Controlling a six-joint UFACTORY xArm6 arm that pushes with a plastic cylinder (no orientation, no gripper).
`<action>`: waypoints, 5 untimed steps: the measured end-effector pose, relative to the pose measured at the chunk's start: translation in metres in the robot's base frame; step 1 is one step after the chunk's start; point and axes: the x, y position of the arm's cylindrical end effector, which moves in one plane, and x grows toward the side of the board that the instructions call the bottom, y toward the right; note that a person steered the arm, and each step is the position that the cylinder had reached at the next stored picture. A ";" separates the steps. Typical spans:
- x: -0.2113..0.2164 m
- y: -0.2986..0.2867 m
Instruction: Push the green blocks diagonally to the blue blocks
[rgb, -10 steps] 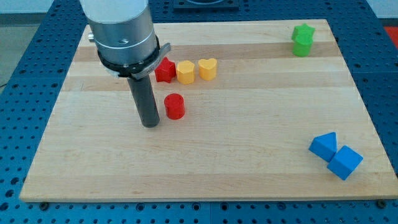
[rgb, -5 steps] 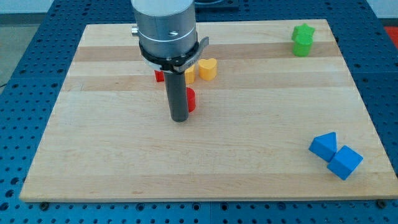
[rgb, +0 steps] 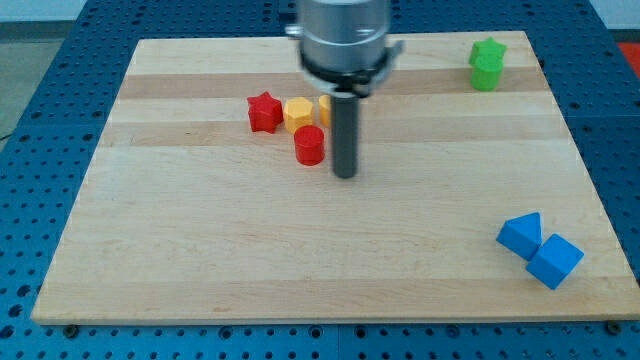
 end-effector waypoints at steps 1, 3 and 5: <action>-0.020 0.082; -0.126 0.221; -0.258 0.221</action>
